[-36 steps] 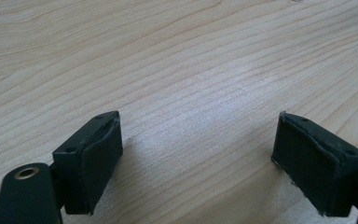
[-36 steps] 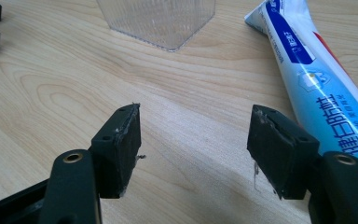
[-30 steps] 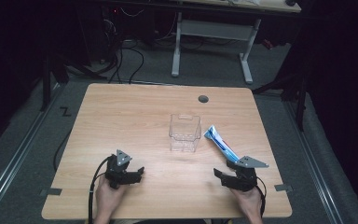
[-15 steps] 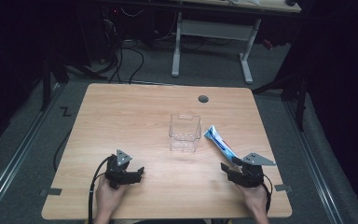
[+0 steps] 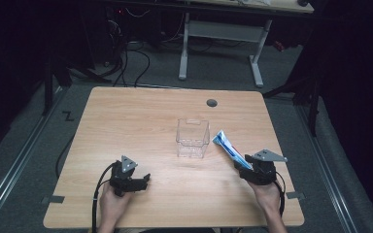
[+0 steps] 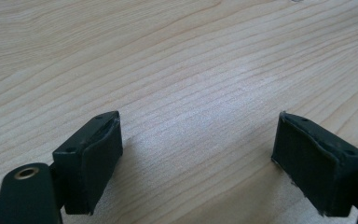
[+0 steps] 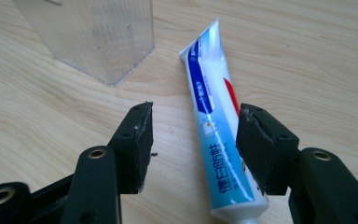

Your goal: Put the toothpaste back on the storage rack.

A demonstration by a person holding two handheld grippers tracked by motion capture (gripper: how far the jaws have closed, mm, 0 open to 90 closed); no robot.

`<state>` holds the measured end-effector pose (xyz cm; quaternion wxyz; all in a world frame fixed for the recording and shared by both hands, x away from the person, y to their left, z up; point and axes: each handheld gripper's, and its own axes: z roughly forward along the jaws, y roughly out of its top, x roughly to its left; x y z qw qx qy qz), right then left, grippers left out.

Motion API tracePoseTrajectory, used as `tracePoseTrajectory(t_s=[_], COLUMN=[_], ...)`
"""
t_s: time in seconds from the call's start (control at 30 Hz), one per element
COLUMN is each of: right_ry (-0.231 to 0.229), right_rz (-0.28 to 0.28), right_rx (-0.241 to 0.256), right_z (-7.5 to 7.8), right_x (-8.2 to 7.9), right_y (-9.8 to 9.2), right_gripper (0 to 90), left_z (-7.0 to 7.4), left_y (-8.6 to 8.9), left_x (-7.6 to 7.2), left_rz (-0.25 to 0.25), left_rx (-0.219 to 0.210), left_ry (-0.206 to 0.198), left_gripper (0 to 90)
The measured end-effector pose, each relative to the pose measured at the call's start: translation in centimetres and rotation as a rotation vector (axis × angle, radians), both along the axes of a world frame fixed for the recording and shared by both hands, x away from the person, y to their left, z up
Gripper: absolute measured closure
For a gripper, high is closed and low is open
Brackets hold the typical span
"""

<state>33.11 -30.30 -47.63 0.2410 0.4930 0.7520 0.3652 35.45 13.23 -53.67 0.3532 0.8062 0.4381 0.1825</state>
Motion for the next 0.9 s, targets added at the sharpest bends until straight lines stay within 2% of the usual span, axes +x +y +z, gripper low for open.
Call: tracePoseTrajectory(t_s=[0.3, 0.6, 0.9], right_ry=[-0.003, 0.007, 0.016], right_rz=[0.001, 0.036, 0.041], right_rx=[-0.046, -0.069, -0.085], right_z=[1.1, 2.0, 2.6], right_x=[1.3, 2.9, 4.0], right_y=[0.5, 1.2, 1.9], right_gripper=[46.0, 45.4, 45.4], left_z=[0.0, 0.0, 0.0], left_y=[0.0, 0.0, 0.0], left_x=[0.0, 0.0, 0.0], left_rz=[0.000, 0.000, 0.001], left_rx=[0.000, 0.000, -0.002], left_ry=[0.000, 0.000, -0.001], left_gripper=[15.9, 15.9, 15.9])
